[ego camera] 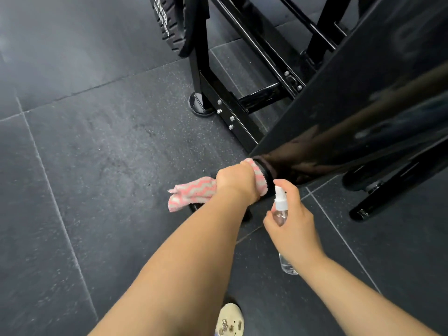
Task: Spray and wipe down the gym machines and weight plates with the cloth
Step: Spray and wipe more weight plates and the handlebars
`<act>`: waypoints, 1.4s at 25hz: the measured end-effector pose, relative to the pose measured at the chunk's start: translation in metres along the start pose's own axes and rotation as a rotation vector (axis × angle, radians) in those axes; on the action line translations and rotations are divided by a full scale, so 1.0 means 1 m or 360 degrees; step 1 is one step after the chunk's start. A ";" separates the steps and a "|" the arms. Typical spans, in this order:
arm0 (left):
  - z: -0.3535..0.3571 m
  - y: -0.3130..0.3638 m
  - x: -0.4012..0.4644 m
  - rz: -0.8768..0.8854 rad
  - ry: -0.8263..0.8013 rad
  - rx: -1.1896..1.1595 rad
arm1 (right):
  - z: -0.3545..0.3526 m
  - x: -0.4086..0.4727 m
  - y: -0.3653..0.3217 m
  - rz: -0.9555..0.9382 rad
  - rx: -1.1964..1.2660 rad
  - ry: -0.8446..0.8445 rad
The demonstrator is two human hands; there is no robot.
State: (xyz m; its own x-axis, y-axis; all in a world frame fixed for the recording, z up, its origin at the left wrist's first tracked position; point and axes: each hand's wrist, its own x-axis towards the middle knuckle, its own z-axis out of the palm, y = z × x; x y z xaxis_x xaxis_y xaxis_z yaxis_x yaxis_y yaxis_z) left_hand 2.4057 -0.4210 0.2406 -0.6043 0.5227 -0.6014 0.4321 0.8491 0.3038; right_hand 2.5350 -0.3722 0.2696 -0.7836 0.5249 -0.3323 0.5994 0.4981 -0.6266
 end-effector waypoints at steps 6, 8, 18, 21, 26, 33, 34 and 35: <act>-0.019 -0.069 -0.026 -0.0062 -0.0973 -0.1009 | 0.009 -0.012 -0.006 0.0058 0.0074 0.0000; -0.009 -0.087 -0.034 0.0005 -0.1086 -0.1229 | 0.012 -0.011 -0.007 0.0058 0.0086 -0.0016; 0.028 -0.019 -0.021 -0.0130 0.0388 0.0343 | 0.025 -0.003 -0.005 0.0059 0.0107 0.0158; 0.026 0.000 -0.005 -0.0037 0.0430 0.0353 | 0.024 0.000 -0.012 -0.0059 0.0117 0.0237; 0.007 -0.047 -0.019 0.0388 -0.0069 0.0100 | 0.019 0.022 -0.039 0.0043 0.0252 -0.0219; 0.068 -0.089 -0.094 0.0091 0.0577 -0.0050 | 0.066 -0.024 -0.062 0.0379 0.0622 -0.0220; 0.076 -0.093 -0.092 0.0082 0.0694 -0.0046 | 0.069 -0.026 -0.063 0.0447 0.0909 -0.0194; 0.077 -0.093 -0.085 0.0065 0.0735 -0.0020 | 0.069 -0.023 -0.064 0.0517 0.1207 -0.0185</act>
State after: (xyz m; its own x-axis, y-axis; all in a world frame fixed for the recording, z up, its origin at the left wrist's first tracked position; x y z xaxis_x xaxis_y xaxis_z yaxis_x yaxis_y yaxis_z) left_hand 2.4688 -0.5509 0.2062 -0.8233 0.5323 -0.1973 0.4551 0.8266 0.3311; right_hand 2.5031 -0.4634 0.2691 -0.6273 0.4672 -0.6231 0.5585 -0.2878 -0.7780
